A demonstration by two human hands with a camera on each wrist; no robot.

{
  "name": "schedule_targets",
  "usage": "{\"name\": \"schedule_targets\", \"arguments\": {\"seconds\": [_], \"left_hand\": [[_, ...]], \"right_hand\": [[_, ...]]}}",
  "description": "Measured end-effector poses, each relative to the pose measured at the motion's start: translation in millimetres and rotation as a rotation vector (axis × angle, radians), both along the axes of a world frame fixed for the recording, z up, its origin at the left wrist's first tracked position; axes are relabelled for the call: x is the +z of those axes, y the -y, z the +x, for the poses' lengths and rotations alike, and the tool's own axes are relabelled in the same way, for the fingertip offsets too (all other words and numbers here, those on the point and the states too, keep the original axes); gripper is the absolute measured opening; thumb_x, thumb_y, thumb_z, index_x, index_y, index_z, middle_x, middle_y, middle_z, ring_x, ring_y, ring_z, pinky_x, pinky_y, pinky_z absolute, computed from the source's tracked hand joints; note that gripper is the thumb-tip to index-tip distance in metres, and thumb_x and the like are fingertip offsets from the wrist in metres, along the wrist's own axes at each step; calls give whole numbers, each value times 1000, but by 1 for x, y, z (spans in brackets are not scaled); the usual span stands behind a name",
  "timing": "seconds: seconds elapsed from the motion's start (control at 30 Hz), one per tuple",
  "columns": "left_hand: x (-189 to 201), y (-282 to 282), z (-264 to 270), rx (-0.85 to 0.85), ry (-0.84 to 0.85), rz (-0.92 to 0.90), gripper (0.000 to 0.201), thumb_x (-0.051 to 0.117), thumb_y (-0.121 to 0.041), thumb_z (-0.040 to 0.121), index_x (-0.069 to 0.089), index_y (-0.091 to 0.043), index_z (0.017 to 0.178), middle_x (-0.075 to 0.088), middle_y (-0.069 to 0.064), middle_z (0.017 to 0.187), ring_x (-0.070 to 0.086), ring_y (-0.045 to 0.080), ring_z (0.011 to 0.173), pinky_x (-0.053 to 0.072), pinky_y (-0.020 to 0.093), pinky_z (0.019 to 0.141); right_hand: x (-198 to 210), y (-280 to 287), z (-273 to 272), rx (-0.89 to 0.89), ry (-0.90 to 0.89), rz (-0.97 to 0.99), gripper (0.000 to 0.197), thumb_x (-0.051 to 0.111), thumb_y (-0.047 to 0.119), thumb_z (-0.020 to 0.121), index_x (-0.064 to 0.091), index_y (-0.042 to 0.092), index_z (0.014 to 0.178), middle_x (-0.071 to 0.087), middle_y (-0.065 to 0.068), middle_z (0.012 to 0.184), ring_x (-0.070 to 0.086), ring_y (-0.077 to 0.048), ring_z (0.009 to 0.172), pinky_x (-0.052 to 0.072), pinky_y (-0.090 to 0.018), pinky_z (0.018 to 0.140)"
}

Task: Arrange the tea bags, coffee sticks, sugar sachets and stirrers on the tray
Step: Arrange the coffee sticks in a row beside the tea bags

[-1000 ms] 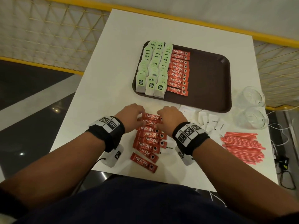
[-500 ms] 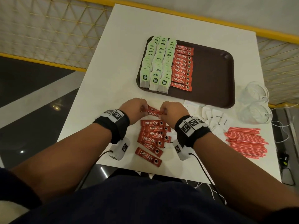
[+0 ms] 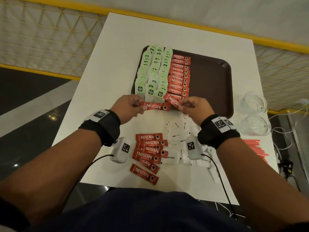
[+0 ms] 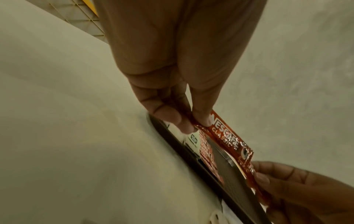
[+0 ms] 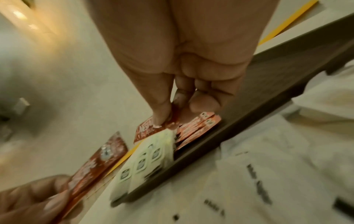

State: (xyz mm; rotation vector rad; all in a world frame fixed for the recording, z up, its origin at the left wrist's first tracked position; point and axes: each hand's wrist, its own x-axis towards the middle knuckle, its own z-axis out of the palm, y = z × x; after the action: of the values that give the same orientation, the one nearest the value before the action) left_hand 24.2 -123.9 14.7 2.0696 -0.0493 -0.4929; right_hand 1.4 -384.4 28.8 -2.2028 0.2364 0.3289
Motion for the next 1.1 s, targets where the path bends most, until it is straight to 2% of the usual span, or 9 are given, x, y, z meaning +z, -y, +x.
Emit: {"name": "schedule_targets", "arguments": {"seconds": [0.07,0.17,0.3,0.4,0.7,0.8,0.9,0.97,1.1], "left_hand": [[0,1,7,32,-14,-13,16,70,-18,90,65,-7,99,72,9,87,65,22,82,55,30,71],[-1,6,16,65,-3,-22,12,70,-18,90,64,-10,97,72,7,86,63,20,80,52,27,68],[-3,15,24,107,22,-42,8,68,-19,91,63,-14,94,73,10,89,64,20,82,53,31,71],[-5,21,29,129,17,-51,14,68,-19,91,65,-7,98,73,13,90,64,22,83,53,33,72],[-9,27,40,116,-16,-40,11,69,-21,91,66,-12,96,73,6,88,69,25,89,52,27,68],[-8,31,43,66,-22,-28,14,69,-21,90,66,-9,98,73,3,84,69,24,86,52,25,67],[-10,37,47,-11,-13,1,13,68,-22,91,66,-10,95,73,4,83,69,31,88,55,38,75],[-9,45,48,-45,-4,16,11,68,-22,91,67,-12,95,73,4,83,68,31,87,55,38,76],[-8,61,51,-82,6,24,14,69,-25,90,67,-12,96,73,5,87,69,27,88,57,36,77]], "right_hand": [[-5,13,6,-72,-15,-4,16,65,16,92,70,21,107,67,4,97,62,-12,87,52,-30,86],[-16,22,17,-114,-67,-50,17,63,16,94,71,17,108,67,-1,107,61,-16,99,50,-33,94],[-29,21,33,-129,-156,-129,7,71,22,87,70,21,94,69,0,103,64,-18,98,51,-39,95],[-36,19,45,-149,-189,-211,16,77,30,81,62,24,83,67,1,99,64,-20,96,53,-43,92],[-43,20,60,-175,-219,-314,34,76,39,81,59,15,98,63,1,92,60,-18,87,48,-33,75],[-44,23,60,-199,-168,-306,35,75,41,81,58,16,96,61,4,85,60,-16,82,48,-31,71],[-36,25,59,-217,-31,-260,30,64,46,89,58,18,96,58,8,83,56,-9,77,48,-30,72],[-27,24,56,-168,45,-146,29,58,50,92,60,21,94,60,9,86,56,-6,79,46,-26,74],[-20,23,51,2,15,14,17,71,39,86,65,25,94,67,5,94,63,-12,91,52,-29,82]]}}
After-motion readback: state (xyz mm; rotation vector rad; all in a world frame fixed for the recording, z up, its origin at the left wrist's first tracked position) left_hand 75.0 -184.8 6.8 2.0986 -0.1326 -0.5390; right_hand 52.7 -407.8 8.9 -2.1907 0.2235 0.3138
